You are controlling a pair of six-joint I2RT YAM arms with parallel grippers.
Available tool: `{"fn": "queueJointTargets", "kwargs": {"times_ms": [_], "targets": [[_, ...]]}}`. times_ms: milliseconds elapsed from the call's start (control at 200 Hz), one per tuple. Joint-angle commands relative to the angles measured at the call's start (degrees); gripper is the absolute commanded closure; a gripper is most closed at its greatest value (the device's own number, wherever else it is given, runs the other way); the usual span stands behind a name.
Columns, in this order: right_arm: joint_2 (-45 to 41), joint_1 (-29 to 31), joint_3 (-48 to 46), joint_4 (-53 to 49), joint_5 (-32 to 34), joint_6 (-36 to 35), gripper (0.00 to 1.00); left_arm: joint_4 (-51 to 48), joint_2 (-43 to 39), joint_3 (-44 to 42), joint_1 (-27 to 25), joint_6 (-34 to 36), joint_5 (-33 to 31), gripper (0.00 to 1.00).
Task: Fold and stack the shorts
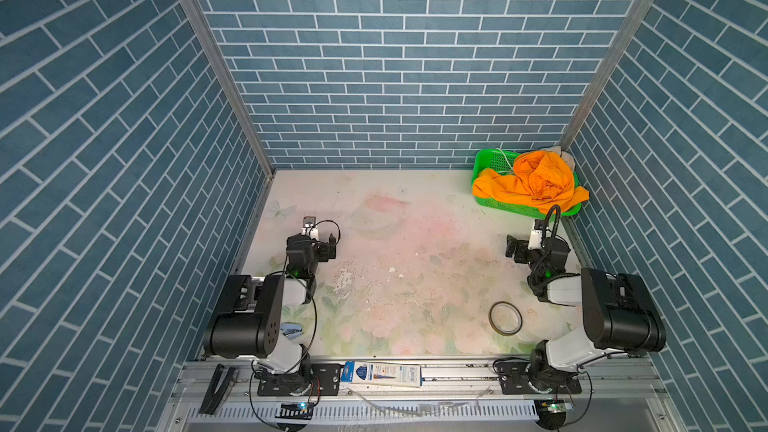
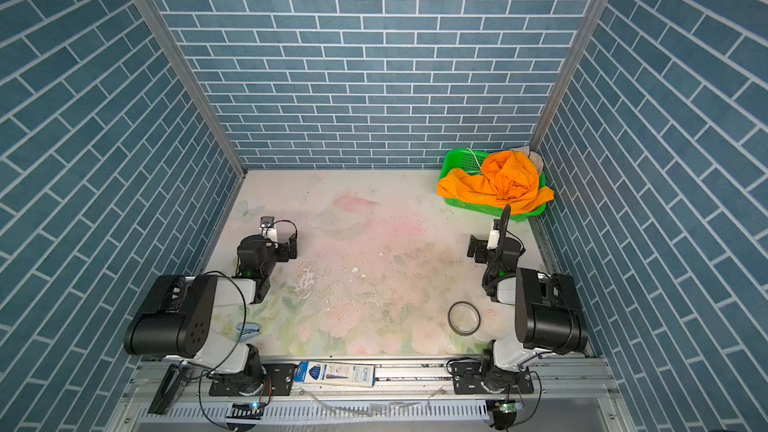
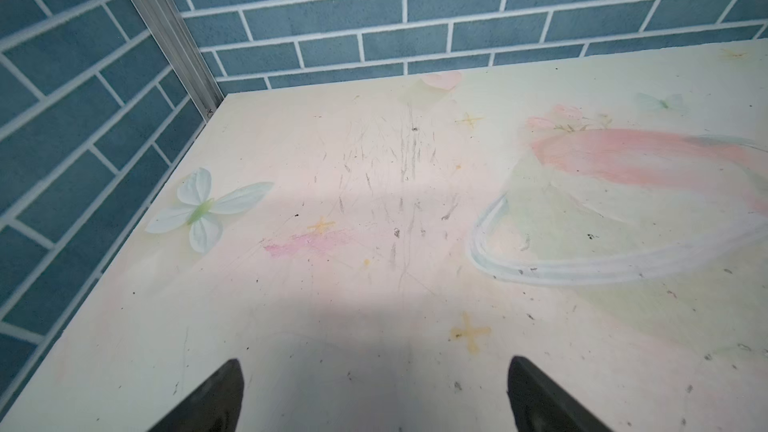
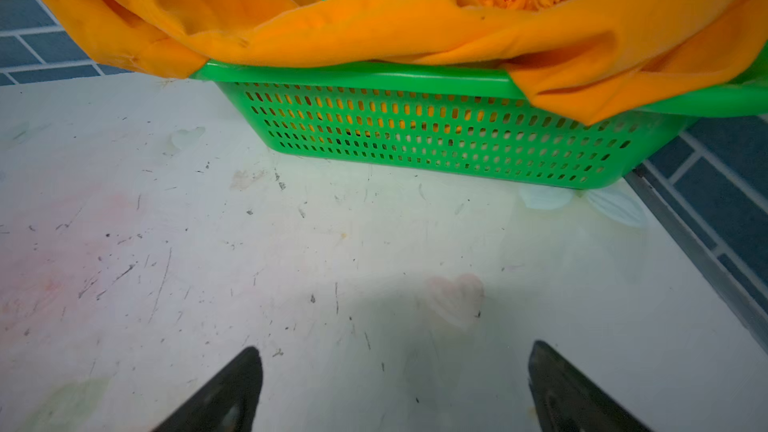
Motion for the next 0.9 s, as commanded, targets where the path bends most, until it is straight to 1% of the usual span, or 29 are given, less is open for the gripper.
{"fn": "queueJointTargets", "kwargs": {"times_ms": [0, 895], "targets": [[-0.3, 0.2, 1.4, 0.4, 0.5, 0.4, 0.01, 0.7, -0.1, 0.9, 0.1, 0.3, -0.1, 0.0], [-0.2, 0.3, 1.7, 0.0, 0.9, 0.3, 0.01, 0.6, -0.2, 1.0, 0.1, 0.3, -0.2, 0.0]]}}
